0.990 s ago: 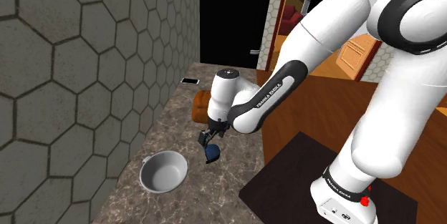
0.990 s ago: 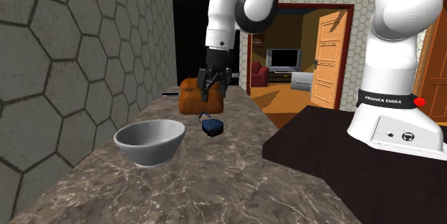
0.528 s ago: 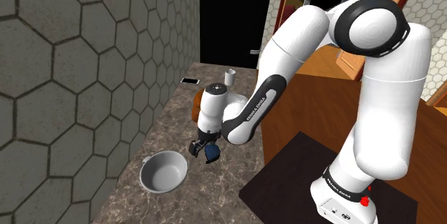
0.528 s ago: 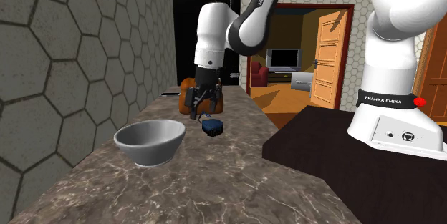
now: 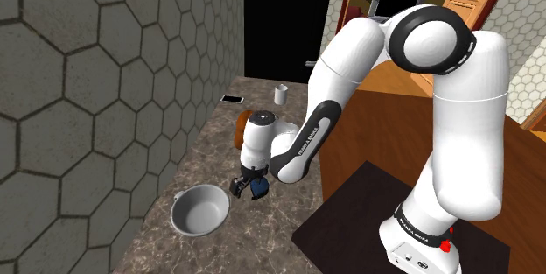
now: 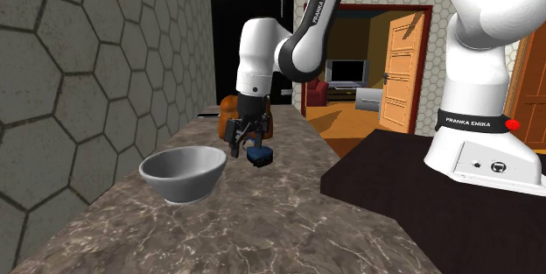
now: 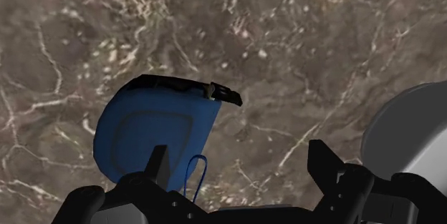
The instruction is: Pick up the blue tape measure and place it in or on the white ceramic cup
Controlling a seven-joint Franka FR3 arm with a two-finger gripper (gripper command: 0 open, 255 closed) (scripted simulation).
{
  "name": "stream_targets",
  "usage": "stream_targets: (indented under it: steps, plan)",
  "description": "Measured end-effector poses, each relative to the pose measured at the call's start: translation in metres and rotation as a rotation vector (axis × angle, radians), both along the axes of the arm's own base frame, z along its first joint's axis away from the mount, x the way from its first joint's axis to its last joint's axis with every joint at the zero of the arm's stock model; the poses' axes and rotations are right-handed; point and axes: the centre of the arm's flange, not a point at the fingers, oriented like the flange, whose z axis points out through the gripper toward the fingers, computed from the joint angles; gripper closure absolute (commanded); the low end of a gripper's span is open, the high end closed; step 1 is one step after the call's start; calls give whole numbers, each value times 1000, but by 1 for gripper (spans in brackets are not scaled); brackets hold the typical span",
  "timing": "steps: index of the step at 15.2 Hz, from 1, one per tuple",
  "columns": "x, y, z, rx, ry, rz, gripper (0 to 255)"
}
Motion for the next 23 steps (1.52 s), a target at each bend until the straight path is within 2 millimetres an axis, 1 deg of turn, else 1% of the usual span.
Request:
stream_targets:
  steps: [3,4,6,8,15,23]
  plan:
    - [0,0,-1,0,0,0,0]
    - [0,0,-1,0,0,0,255]
    - [2,3,5,6,-13,3,255]
    - [1,2,2,3,-5,1,255]
    - [0,2,3,2,-2,2,255]
    - [1,0,42,0,0,0,255]
